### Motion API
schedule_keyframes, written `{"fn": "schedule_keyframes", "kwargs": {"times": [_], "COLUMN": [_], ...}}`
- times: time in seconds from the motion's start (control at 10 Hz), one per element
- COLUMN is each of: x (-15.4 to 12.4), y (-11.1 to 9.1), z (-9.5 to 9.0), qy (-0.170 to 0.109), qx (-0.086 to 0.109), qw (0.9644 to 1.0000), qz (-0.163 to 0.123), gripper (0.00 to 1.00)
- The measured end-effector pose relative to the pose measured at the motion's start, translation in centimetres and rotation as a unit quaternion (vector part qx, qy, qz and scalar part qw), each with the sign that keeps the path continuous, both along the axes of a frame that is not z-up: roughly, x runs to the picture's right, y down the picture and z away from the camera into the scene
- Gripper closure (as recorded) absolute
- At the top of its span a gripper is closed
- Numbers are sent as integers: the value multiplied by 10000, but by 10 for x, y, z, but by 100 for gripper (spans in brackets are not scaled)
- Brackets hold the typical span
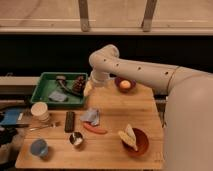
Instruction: Place brush in plastic cup
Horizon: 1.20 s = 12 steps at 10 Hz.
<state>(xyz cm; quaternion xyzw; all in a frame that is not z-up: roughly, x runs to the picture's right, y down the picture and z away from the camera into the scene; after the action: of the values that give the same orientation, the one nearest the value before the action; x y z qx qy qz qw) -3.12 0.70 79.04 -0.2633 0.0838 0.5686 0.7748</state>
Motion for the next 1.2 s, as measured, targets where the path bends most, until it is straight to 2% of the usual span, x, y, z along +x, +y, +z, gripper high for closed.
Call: {"fn": "schedule_keyframes", "kwargs": {"times": [0.3, 0.5, 0.7, 0.9, 1.2], "x": [-28, -63, -75, -87, -131], "y": [-6, -13, -18, -27, -42], "z": [23, 47, 63, 78, 102], "qy": [22, -51, -73, -163, -510], "qx": [96, 137, 166, 224, 371], "qw": [9994, 9972, 9954, 9942, 9922], "qz": [-328, -734, -936, -1039, -1072], "gripper": [20, 20, 20, 20, 20]}}
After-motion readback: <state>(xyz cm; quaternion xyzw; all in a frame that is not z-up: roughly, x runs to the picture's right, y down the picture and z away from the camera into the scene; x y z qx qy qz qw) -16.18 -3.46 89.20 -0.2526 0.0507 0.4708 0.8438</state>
